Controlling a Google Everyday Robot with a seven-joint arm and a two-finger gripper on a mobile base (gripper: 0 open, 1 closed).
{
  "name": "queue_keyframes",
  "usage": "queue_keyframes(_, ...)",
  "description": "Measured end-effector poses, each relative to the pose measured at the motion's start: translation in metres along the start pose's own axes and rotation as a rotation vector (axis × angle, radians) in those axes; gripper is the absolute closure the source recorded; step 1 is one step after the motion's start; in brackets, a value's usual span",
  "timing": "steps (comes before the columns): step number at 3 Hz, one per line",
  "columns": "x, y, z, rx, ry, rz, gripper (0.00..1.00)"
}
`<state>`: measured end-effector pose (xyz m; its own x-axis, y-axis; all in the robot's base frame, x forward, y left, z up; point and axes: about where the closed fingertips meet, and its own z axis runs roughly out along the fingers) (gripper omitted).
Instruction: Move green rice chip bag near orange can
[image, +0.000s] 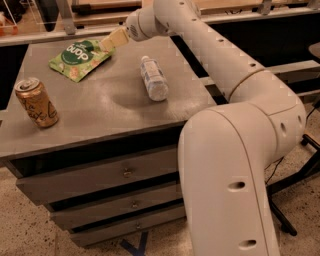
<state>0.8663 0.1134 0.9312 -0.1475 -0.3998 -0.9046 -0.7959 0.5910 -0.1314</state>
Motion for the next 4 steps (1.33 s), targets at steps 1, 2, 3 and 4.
queue_keyframes(1, 0.005, 0.020, 0.010, 0.039, -0.005, 0.068, 0.00)
queue_keyframes(2, 0.014, 0.043, 0.026, 0.054, -0.037, 0.139, 0.00)
queue_keyframes(3, 0.011, 0.057, 0.038, 0.059, -0.058, 0.169, 0.00)
queue_keyframes(4, 0.002, 0.062, 0.046, 0.070, -0.076, 0.165, 0.00)
